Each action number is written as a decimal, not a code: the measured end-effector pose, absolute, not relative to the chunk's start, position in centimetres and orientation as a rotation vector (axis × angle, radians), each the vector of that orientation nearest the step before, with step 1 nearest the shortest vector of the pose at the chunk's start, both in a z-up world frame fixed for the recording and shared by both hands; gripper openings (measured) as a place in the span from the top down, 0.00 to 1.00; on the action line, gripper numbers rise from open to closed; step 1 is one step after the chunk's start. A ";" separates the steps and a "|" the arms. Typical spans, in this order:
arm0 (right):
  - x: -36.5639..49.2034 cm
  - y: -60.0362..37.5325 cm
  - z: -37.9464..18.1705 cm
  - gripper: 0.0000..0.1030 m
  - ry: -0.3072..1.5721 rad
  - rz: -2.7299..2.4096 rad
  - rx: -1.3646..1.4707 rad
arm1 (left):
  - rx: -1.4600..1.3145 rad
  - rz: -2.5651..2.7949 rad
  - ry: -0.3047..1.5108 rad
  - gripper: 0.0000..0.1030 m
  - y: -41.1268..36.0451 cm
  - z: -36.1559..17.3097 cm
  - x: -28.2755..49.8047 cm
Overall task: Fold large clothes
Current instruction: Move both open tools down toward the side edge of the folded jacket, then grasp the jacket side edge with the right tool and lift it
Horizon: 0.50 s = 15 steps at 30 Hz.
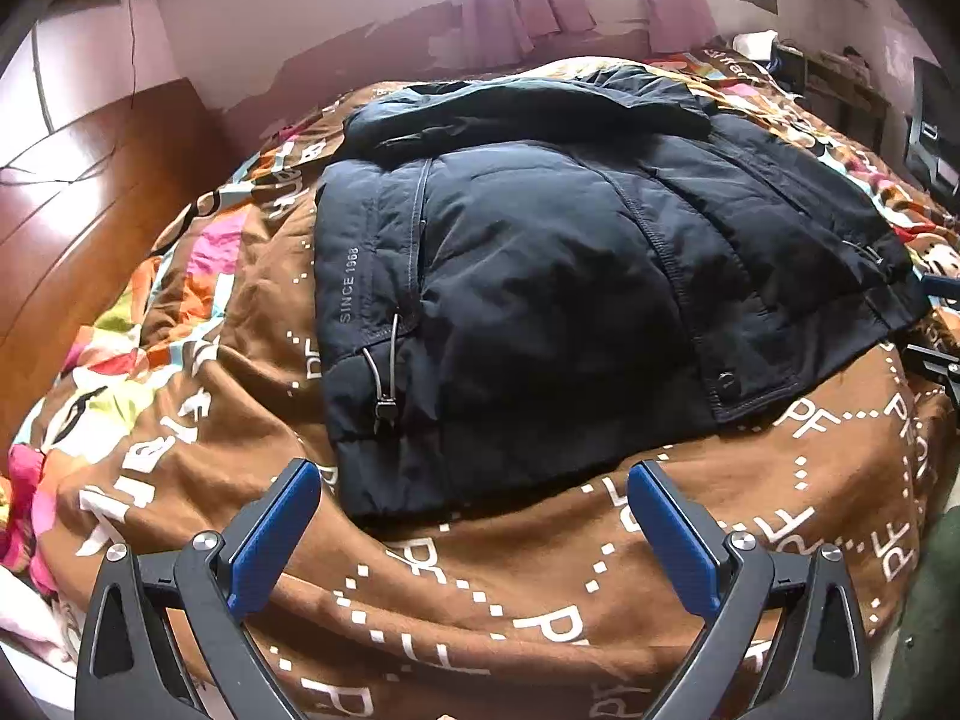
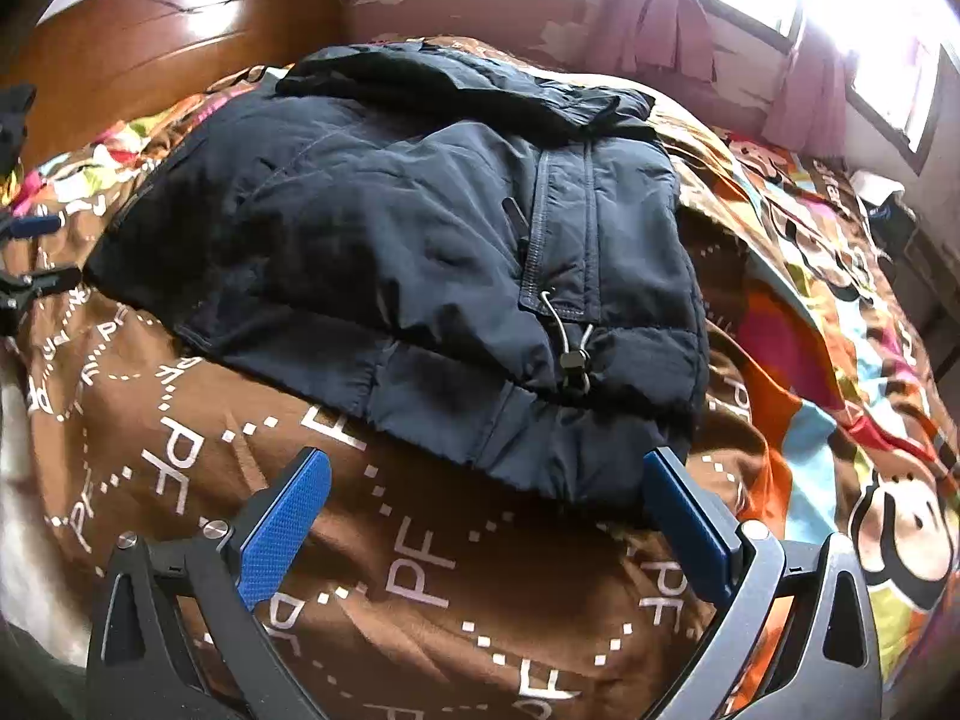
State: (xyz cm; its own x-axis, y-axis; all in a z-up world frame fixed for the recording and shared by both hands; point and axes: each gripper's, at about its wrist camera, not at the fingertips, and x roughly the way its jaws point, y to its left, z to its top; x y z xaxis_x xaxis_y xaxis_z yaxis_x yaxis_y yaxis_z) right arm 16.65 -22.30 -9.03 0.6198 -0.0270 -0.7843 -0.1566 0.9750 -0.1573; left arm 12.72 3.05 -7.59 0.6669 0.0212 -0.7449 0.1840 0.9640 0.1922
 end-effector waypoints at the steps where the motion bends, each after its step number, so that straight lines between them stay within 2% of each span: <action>1: 16.9 -22.1 -9.2 0.02 0.904 0.067 -0.242 | 0.265 -0.094 0.839 0.00 3.0 -7.7 12.9; 9: 18.3 -20.2 -10.7 0.02 0.896 -0.056 -0.521 | 0.248 -0.100 0.862 0.00 3.4 -8.7 13.6; 15: 19.7 -19.9 -11.2 0.02 0.884 -0.069 -0.605 | 0.238 -0.101 0.875 0.00 3.7 -9.1 13.4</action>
State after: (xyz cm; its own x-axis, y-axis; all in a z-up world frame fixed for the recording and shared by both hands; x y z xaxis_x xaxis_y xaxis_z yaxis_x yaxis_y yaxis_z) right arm 19.68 -19.93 -11.22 0.6431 -0.2991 -0.7050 -0.1862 0.8319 -0.5228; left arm 13.36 3.68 -9.10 0.6386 0.0098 -0.7695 0.1843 0.9689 0.1653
